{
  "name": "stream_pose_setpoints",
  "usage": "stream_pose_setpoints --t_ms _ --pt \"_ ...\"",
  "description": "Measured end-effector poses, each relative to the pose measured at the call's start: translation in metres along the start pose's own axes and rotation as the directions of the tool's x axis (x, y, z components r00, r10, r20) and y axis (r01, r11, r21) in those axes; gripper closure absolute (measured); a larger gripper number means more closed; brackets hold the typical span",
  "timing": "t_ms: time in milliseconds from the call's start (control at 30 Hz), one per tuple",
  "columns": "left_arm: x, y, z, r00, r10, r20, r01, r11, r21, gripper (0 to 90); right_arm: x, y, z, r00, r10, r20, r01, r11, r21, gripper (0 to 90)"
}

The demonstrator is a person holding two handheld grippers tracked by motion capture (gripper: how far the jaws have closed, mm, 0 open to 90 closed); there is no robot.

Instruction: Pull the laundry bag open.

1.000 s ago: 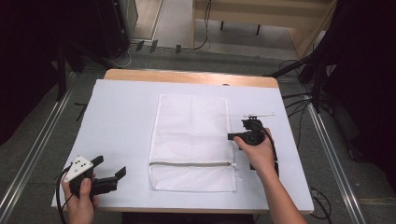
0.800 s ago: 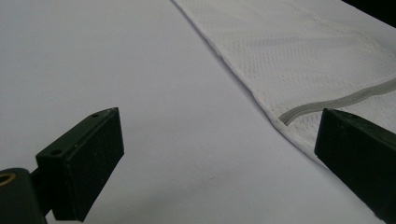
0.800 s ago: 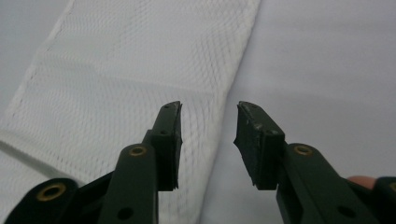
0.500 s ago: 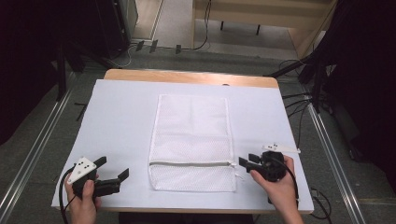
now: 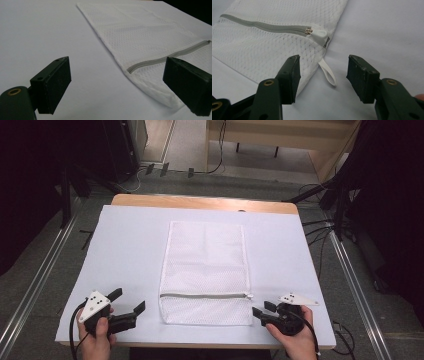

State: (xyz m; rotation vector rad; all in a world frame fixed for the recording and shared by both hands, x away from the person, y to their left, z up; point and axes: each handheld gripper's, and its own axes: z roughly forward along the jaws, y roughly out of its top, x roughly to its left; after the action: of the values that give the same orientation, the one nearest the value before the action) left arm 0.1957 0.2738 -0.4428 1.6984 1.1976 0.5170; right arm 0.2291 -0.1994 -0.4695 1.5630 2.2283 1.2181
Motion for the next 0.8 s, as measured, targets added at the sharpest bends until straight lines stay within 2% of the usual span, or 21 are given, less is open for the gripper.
stream_pose_setpoints --t_ms 67,100,133,200,233,267,300,333,367,433,500,633,700,800 --pt "-0.009 0.001 0.005 0.9999 0.002 0.012 -0.002 1.0000 0.003 7.9 0.001 -0.001 0.003 0.9997 -0.024 -0.003 0.024 1.000 0.003 48.0" --pt "-0.009 0.001 0.005 0.9999 0.002 0.012 -0.002 1.0000 0.003 7.9 0.001 -0.001 0.004 0.9990 -0.042 -0.015 0.042 0.999 0.000 49.4" --pt "-0.020 0.003 0.012 0.9994 -0.006 0.034 0.005 0.9999 0.016 7.9 0.001 0.000 0.005 0.9988 -0.044 -0.022 0.044 0.999 -0.002 49.4" --pt "-0.032 0.006 0.020 0.9969 -0.015 0.078 0.013 0.9997 0.023 7.9 0.001 0.002 0.007 0.9989 -0.039 -0.027 0.039 0.999 -0.006 49.5" --pt "-0.038 0.008 0.024 0.9962 -0.005 0.087 0.003 0.9996 0.027 7.9 0.002 0.003 0.008 0.9987 -0.040 -0.031 0.040 0.999 -0.008 49.5" --pt "-0.045 0.010 0.029 0.9966 0.007 0.082 -0.009 0.9994 0.034 8.3 0.003 0.003 0.010 0.9987 -0.044 -0.028 0.043 0.999 -0.008 49.4" --pt "-0.052 0.012 0.033 0.9976 0.019 0.067 -0.021 0.9991 0.037 14.2 0.004 0.004 0.011 0.9985 -0.049 -0.026 0.048 0.999 -0.006 49.0" --pt "-0.052 0.012 0.033 0.9976 0.019 0.067 -0.021 0.9991 0.037 17.7 0.005 0.004 0.013 0.9981 -0.057 -0.024 0.057 0.998 -0.005 48.2" --pt "-0.060 0.015 0.038 0.9980 0.026 0.057 -0.029 0.9984 0.048 17.7 0.005 0.004 0.013 0.9981 -0.057 -0.024 0.057 0.998 -0.005 48.2" --pt "-0.074 0.018 0.050 0.9980 0.030 0.055 -0.034 0.9969 0.071 22.2 0.006 0.005 0.018 0.9970 -0.077 0.009 0.077 0.997 -0.011 46.7" --pt "-0.081 0.021 0.058 0.9975 0.023 0.067 -0.029 0.9959 0.086 23.4 0.004 0.007 0.020 0.9976 -0.069 0.012 0.069 0.997 -0.020 45.4" --pt "-0.096 0.028 0.071 0.9938 0.004 0.111 -0.015 0.9951 0.097 25.5 0.009 0.006 0.026 0.9935 -0.113 0.009 0.113 0.994 -0.006 40.0" --pt "-0.102 0.031 0.076 0.9924 0.011 0.122 -0.023 0.9948 0.099 26.6 0.013 0.005 0.029 0.9889 -0.144 0.035 0.144 0.990 -0.002 37.9" --pt "-0.113 0.035 0.083 0.9899 0.012 0.141 -0.026 0.9944 0.102 27.6 0.018 0.004 0.032 0.9881 -0.147 0.044 0.147 0.989 0.000 31.1"
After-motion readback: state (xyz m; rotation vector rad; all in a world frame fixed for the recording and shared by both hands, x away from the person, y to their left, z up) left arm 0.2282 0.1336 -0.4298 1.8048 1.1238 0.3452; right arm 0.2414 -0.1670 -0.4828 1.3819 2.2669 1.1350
